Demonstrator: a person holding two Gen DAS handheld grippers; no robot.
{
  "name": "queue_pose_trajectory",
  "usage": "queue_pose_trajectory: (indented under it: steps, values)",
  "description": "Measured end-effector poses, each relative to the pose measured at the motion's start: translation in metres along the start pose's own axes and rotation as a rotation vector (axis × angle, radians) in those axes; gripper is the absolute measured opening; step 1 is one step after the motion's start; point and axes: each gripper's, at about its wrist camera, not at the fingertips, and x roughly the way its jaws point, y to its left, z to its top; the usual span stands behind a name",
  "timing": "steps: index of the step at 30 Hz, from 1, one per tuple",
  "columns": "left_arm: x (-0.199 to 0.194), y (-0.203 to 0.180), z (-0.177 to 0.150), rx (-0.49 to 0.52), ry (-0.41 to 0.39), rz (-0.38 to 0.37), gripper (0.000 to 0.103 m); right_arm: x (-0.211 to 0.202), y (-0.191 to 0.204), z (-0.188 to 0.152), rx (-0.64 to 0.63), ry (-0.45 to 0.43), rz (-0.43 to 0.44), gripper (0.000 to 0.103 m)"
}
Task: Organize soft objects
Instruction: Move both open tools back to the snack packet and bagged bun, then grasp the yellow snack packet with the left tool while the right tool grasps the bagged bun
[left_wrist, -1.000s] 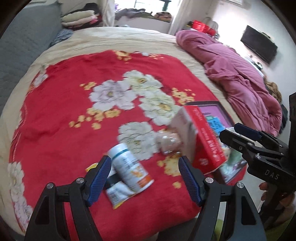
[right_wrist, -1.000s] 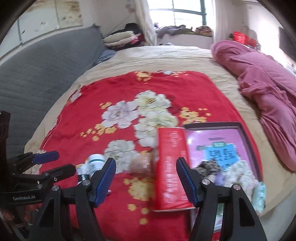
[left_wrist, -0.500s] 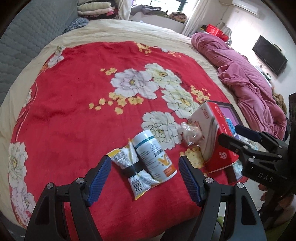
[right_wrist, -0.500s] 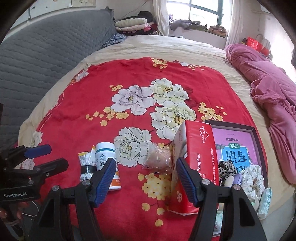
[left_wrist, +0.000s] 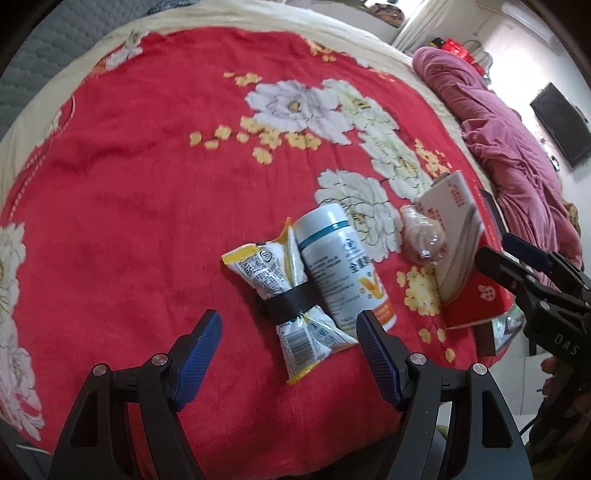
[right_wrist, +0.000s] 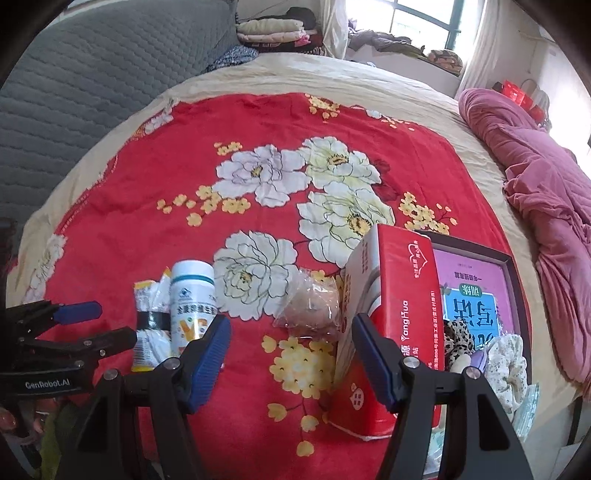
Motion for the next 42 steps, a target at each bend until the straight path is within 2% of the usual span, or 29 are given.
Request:
queue_pose_trajectory:
  steps: [7,12,17,23,29,32,33,34,38,42]
  values:
    - [0.028,0.010,0.010,-0.060,0.044,0.012,0.076,0.025,0.005,-0.003,-0.086,0.049,-0.056,0.067]
    - [0.044,0.012,0.013,-0.077,0.071,0.029,0.076,0.049,0.016,-0.001,-0.193,0.078,-0.122,0.067]
    - [0.055,0.014,0.014,-0.090,0.079,0.034,0.076,0.082,0.031,-0.003,-0.358,0.133,-0.252,0.067]
    - [0.061,0.011,0.017,-0.070,0.078,0.055,0.076,0.111,0.041,-0.003,-0.463,0.158,-0.328,0.067]
    - [0.066,0.007,0.019,-0.052,0.078,0.091,0.075,0.126,0.037,0.002,-0.446,0.157,-0.314,0.059]
    - [0.065,0.001,0.020,-0.019,0.074,0.117,0.057,0.124,0.034,0.006,-0.413,0.143,-0.306,0.055]
    - [0.064,-0.001,0.021,-0.007,0.068,0.119,0.045,0.122,0.031,0.008,-0.393,0.136,-0.298,0.054]
    - [0.063,-0.003,0.021,0.000,0.069,0.123,0.045,0.119,0.029,0.010,-0.373,0.128,-0.286,0.054]
    - [0.055,0.001,0.023,-0.019,0.061,0.091,0.043,0.096,0.015,0.015,-0.250,0.095,-0.168,0.054]
    - [0.039,0.004,0.021,-0.038,0.039,0.069,0.043,0.065,-0.005,0.016,-0.082,0.056,0.002,0.054]
